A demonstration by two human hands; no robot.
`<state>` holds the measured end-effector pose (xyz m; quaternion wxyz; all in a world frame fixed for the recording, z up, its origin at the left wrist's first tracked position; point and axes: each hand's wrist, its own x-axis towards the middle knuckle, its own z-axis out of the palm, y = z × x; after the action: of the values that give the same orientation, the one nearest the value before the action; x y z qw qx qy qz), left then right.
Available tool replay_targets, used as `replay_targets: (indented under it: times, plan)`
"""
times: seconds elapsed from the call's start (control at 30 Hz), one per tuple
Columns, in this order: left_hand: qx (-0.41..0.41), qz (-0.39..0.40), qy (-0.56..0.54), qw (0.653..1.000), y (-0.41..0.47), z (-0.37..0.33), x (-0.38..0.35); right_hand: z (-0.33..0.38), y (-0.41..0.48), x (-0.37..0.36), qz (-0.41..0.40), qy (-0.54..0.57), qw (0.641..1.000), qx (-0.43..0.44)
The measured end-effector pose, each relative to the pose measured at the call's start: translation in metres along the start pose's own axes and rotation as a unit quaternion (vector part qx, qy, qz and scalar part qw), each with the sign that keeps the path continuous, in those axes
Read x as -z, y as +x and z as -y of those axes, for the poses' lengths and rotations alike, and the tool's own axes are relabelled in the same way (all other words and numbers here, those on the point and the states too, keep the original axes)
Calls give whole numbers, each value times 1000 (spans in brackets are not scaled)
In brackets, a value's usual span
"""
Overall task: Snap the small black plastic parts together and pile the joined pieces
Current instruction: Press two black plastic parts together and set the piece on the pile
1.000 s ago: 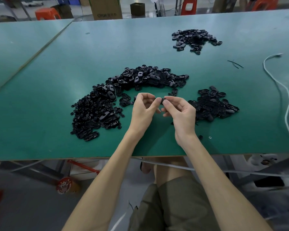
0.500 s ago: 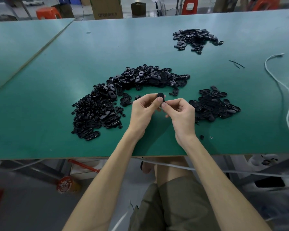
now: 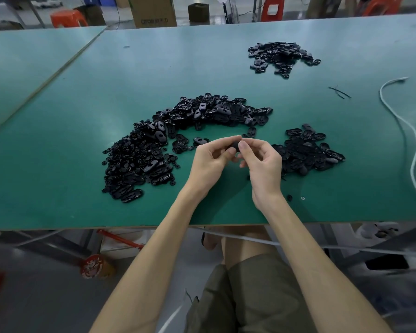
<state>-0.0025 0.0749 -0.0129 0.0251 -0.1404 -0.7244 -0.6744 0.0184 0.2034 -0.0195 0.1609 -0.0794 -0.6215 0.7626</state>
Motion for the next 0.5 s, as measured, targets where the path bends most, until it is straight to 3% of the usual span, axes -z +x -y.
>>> replay_targets:
  times: [0.5]
  plan:
    - [3,-17,-15,1000,-1,1,-1,0,0,1,-43,4,999,-16]
